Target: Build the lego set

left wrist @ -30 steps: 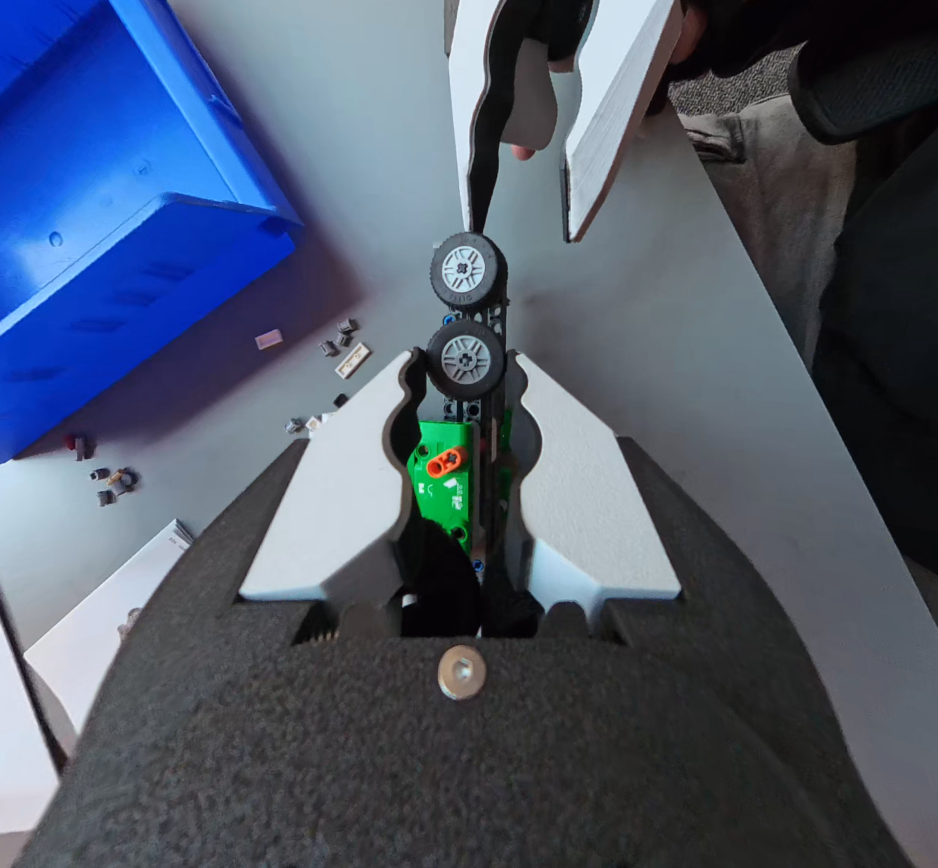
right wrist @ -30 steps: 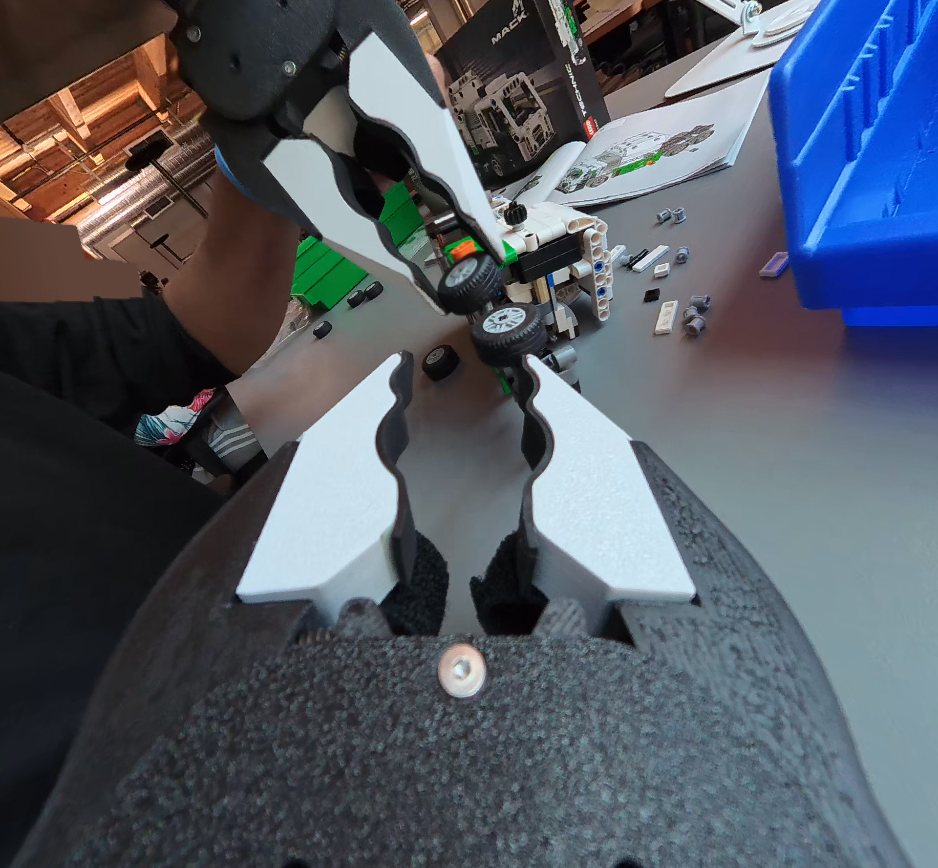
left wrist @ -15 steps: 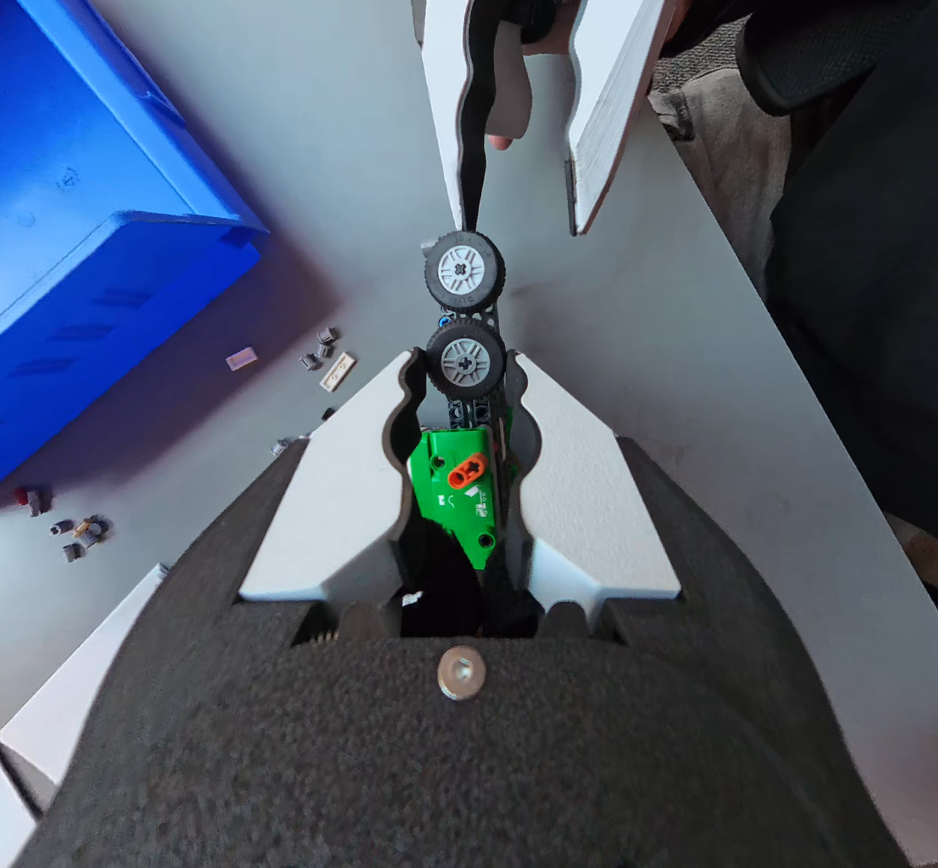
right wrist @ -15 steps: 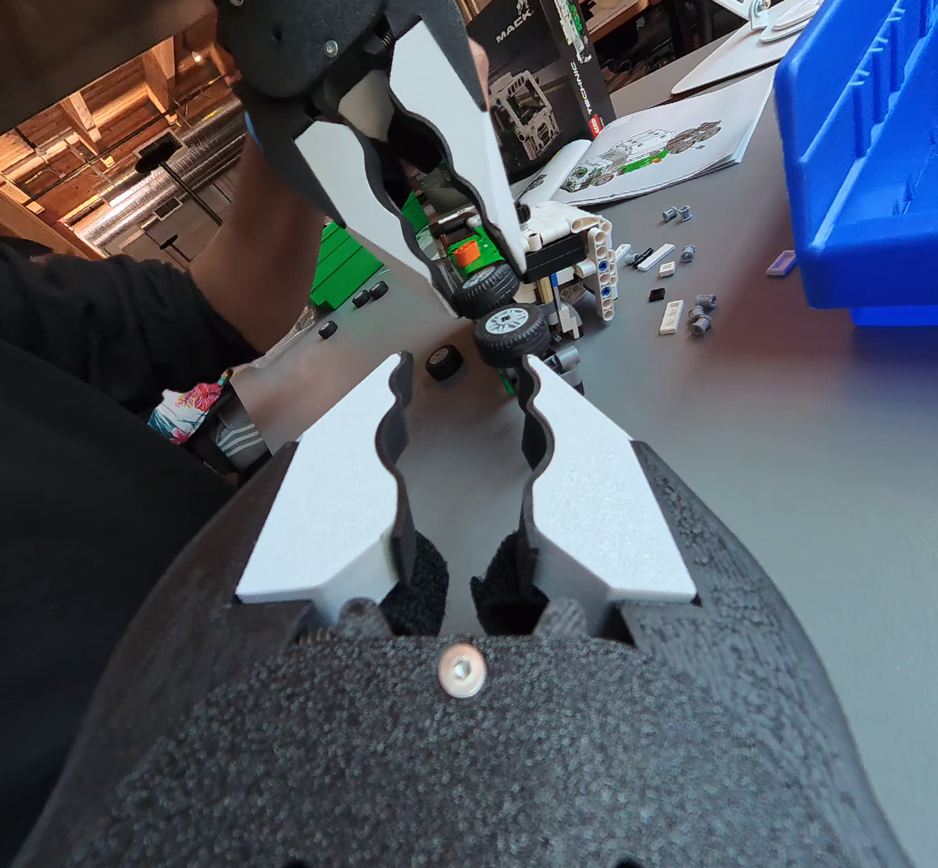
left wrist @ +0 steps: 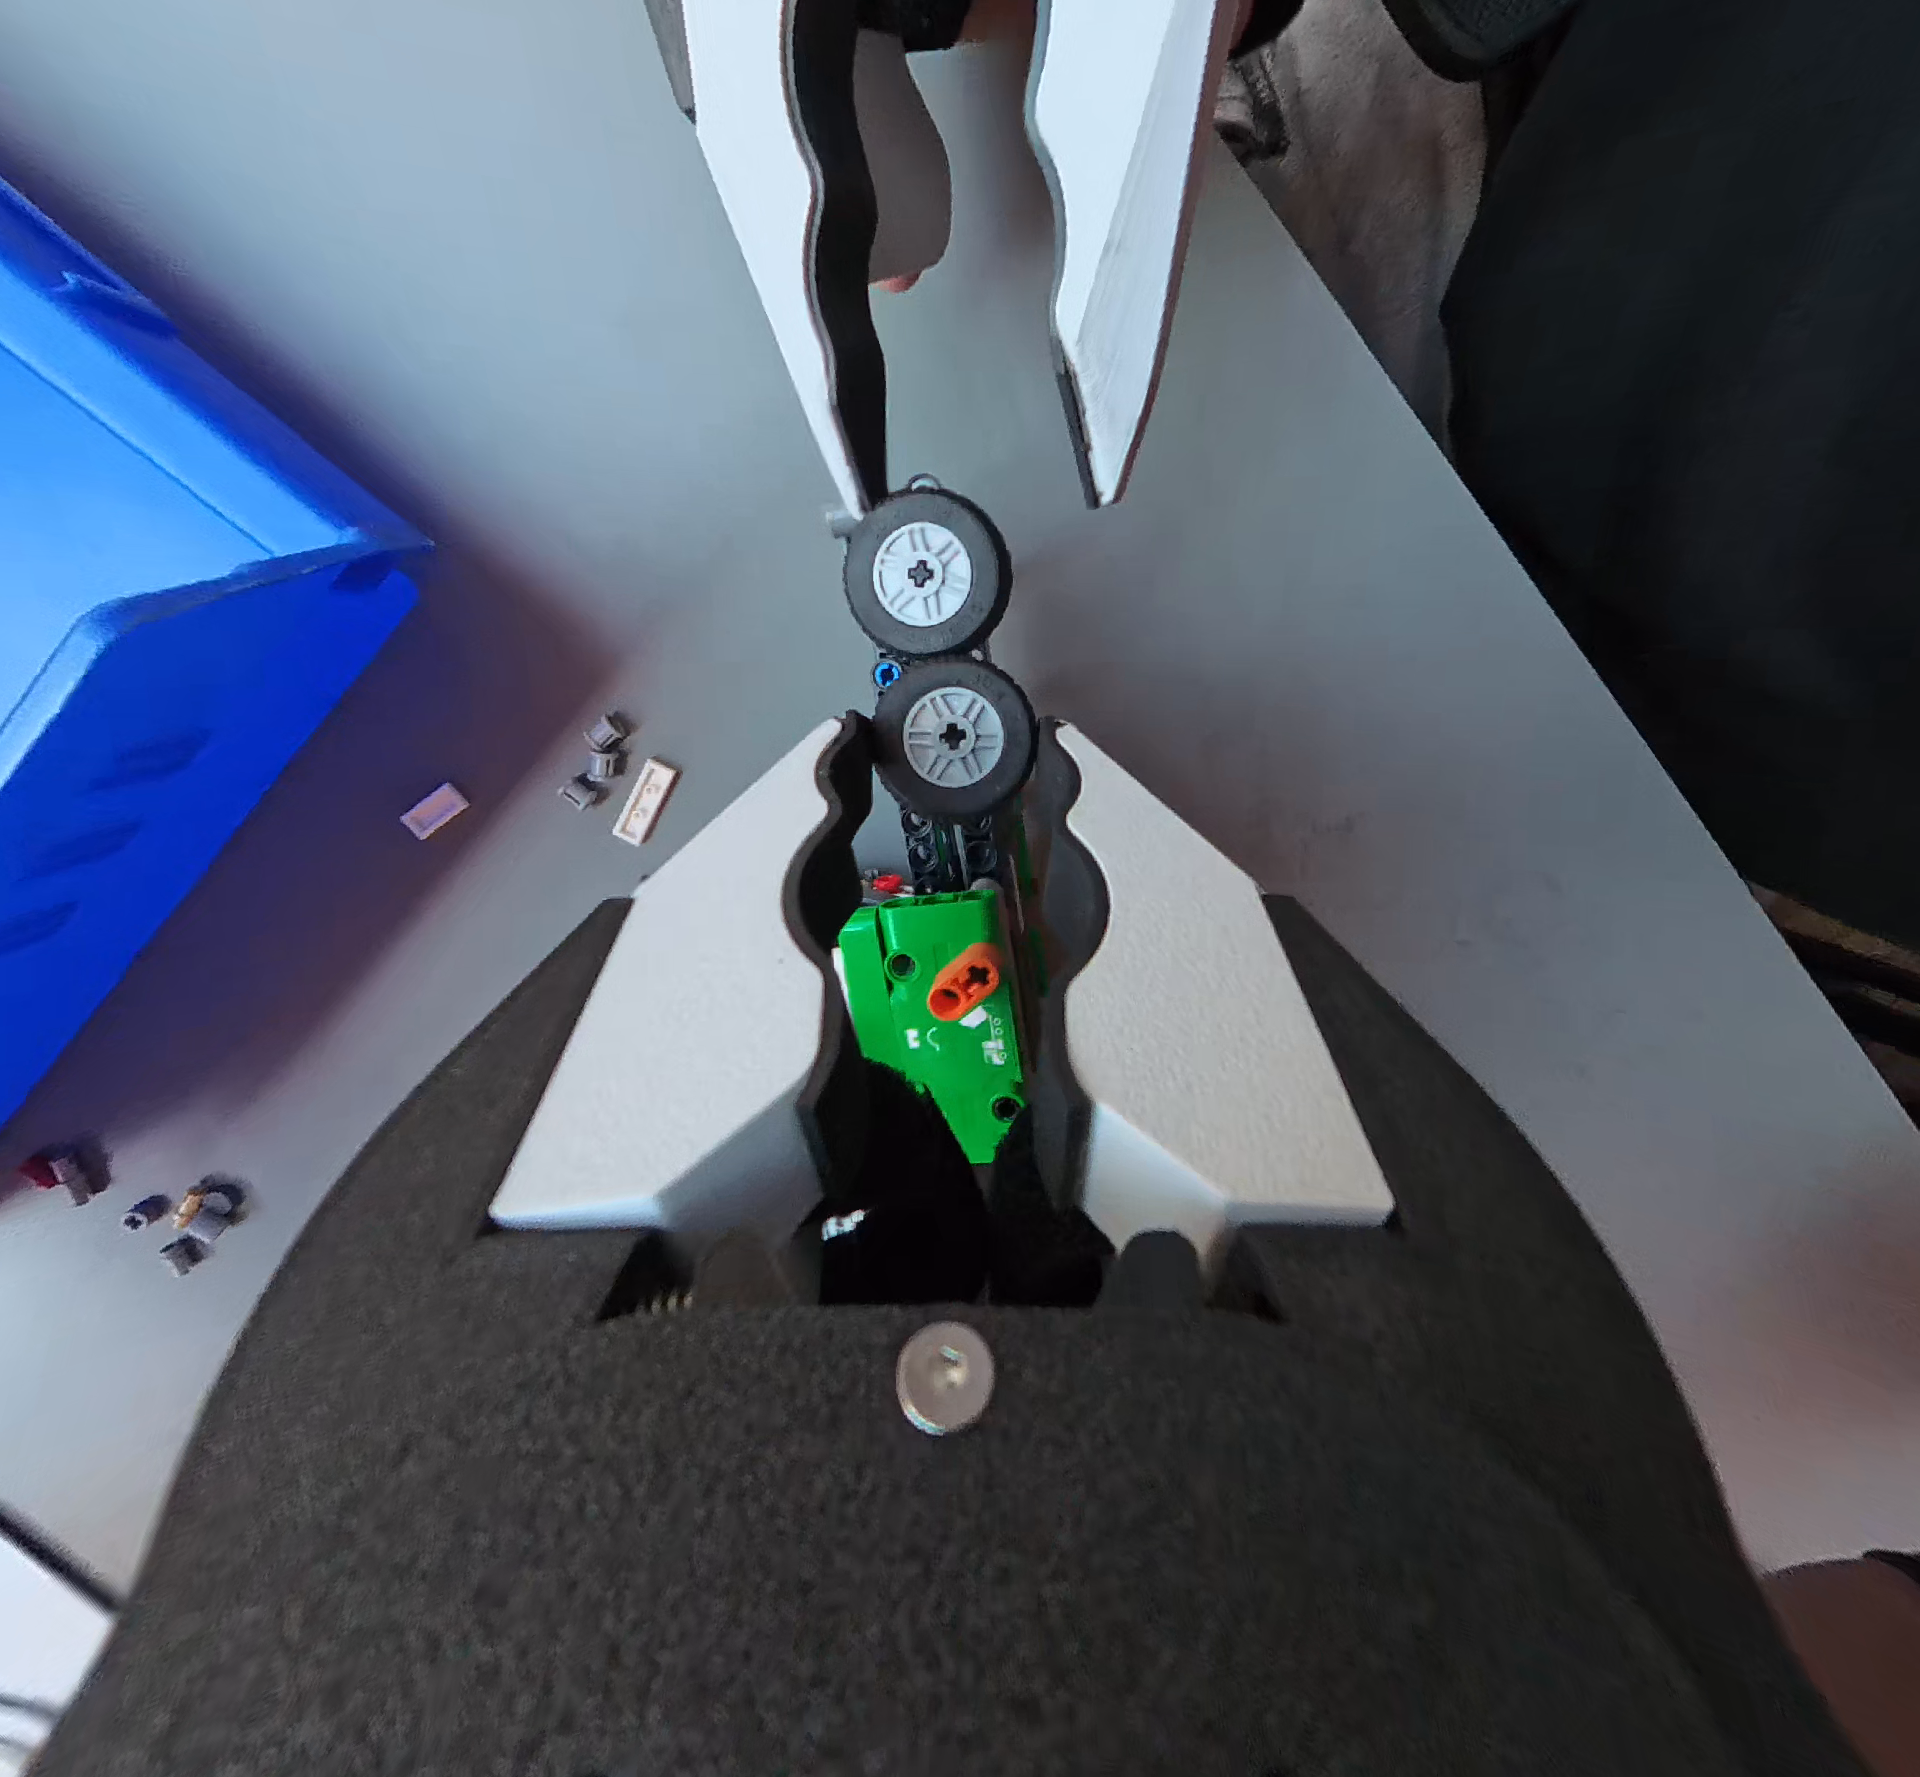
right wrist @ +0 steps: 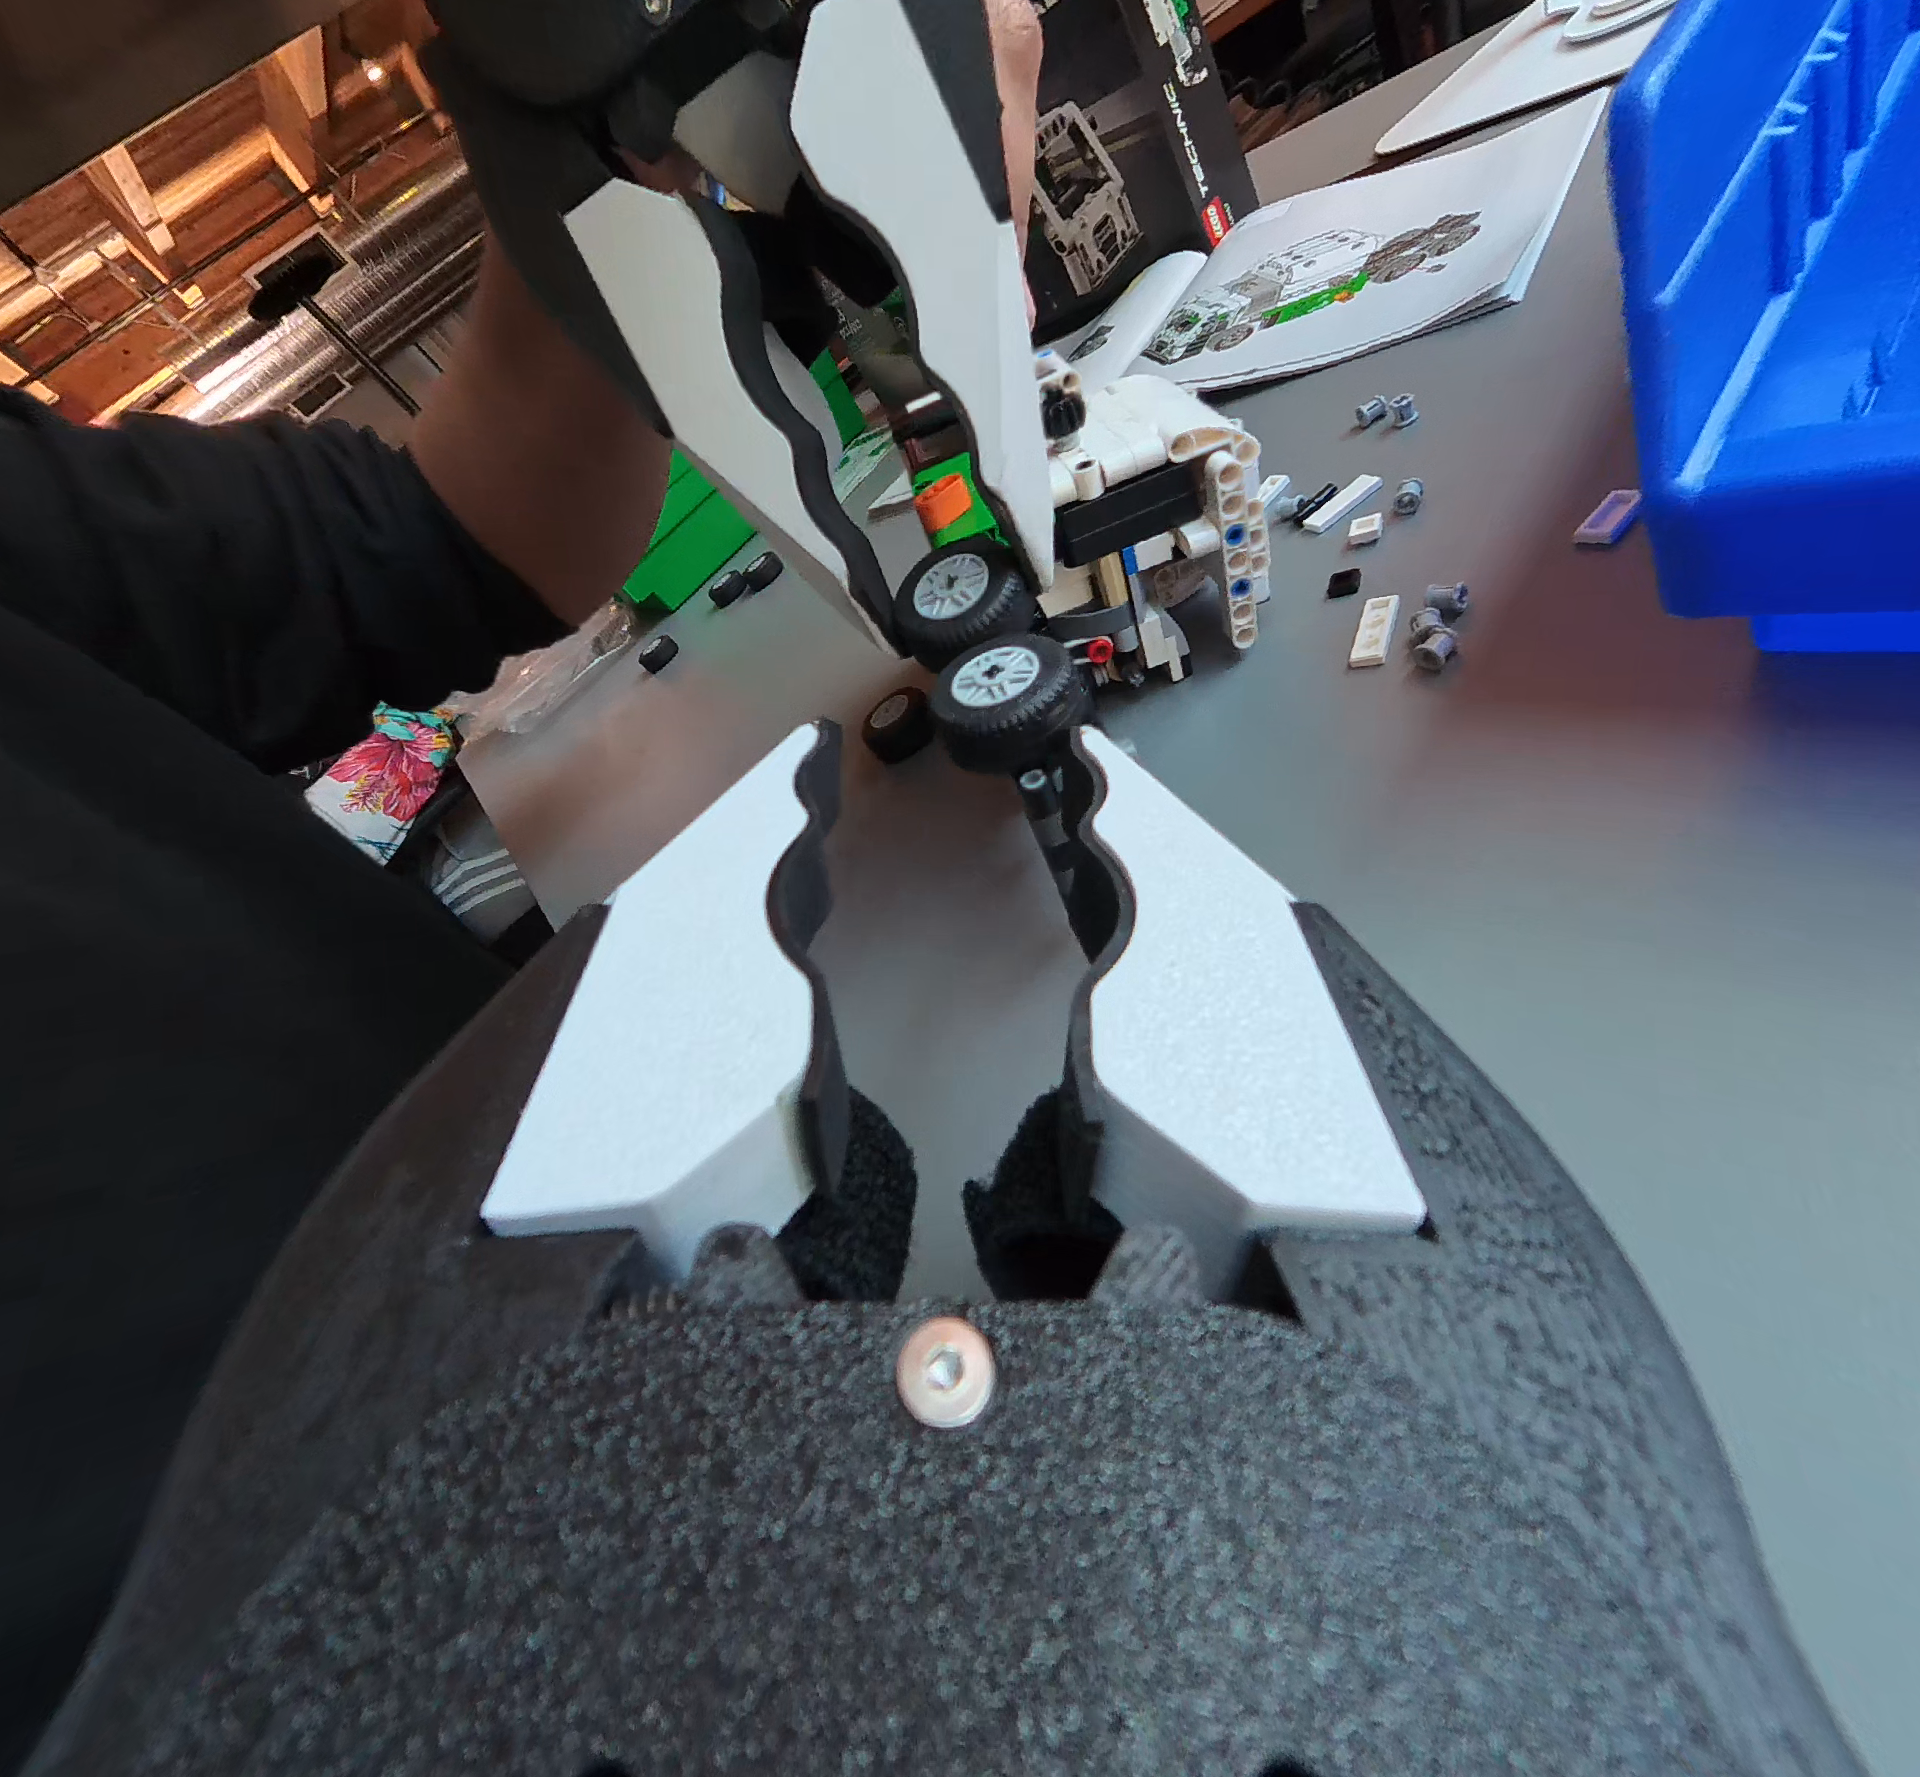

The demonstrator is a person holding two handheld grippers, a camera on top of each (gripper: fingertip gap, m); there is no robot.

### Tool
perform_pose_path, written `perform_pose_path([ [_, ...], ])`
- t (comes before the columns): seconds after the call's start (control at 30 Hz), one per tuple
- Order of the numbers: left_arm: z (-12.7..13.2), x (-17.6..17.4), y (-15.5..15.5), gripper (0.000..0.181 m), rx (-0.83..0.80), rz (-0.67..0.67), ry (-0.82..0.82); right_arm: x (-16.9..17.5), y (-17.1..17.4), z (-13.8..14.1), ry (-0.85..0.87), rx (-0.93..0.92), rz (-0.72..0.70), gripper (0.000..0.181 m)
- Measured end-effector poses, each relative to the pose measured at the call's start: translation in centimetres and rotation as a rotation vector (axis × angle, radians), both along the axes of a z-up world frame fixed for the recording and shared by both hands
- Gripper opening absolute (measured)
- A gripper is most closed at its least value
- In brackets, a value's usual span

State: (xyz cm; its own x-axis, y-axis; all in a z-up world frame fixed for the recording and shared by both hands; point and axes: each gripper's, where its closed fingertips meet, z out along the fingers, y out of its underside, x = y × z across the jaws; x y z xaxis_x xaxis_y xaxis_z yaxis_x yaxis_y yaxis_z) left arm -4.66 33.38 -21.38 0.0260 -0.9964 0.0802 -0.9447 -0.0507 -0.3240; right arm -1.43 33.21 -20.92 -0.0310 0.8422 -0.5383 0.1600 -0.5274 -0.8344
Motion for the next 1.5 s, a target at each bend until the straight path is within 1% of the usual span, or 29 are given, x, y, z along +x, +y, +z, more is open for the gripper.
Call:
perform_pose_path([
  [0.03,-0.1,0.0,-0.1,0.030,0.009,-0.010,0.005,-0.1,0.0,-0.1,-0.007,0.001,0.000,0.042],
  [0.17,-0.3,0.1,-0.2,0.030,0.077,-0.060,0.025,-0.2,0.3,-0.1,-0.008,0.007,-0.011,0.041],
  [0.27,-0.3,-0.1,-0.1,0.031,0.097,-0.072,0.024,-0.3,0.7,0.3,0.007,0.013,-0.039,0.040],
  [0.3,-0.2,-0.2,0.0,0.031,0.102,-0.069,0.018,-0.1,1.1,0.8,0.035,0.027,-0.075,0.037],
  [0.37,-0.3,-0.5,0.1,0.030,0.094,-0.060,0.005,0.4,1.8,2.8,0.140,0.073,-0.153,0.035],
  [0.43,-0.5,-0.6,0.0,0.030,0.079,-0.054,-0.021,0.1,1.2,4.2,0.168,0.137,-0.157,0.038],
  [0.5,-0.5,-0.6,0.0,0.030,0.064,-0.048,-0.052,-1.2,-0.1,3.6,0.083,0.298,-0.126,0.034],
  [0.57,-0.5,-0.5,0.0,0.030,0.058,-0.049,-0.073,-2.4,-0.5,2.4,-0.006,0.447,-0.155,0.032],
  [0.63,-0.5,-0.4,0.0,0.031,0.054,-0.057,-0.087,-3.1,-0.4,1.7,-0.053,0.526,-0.196,0.031],
  [0.7,-0.5,-0.3,0.1,0.031,0.047,-0.064,-0.096,-3.5,-0.1,1.7,-0.076,0.574,-0.224,0.032],
  [0.77,-0.6,-0.2,0.1,0.031,0.043,-0.073,-0.097,-3.6,0.0,1.8,-0.086,0.611,-0.240,0.029],
  [1.0,-0.5,-0.2,0.3,0.031,0.065,-0.069,-0.106,-3.7,0.3,1.3,-0.080,0.561,-0.225,0.020],
  [1.3,0.0,-1.1,0.2,0.030,0.085,0.003,-0.145,-3.7,0.2,1.3,-0.084,0.577,-0.231,0.019],
  [1.5,-0.3,-1.1,0.1,0.027,0.099,0.009,-0.161,-3.7,0.2,1.3,-0.080,0.573,-0.227,0.019],
])
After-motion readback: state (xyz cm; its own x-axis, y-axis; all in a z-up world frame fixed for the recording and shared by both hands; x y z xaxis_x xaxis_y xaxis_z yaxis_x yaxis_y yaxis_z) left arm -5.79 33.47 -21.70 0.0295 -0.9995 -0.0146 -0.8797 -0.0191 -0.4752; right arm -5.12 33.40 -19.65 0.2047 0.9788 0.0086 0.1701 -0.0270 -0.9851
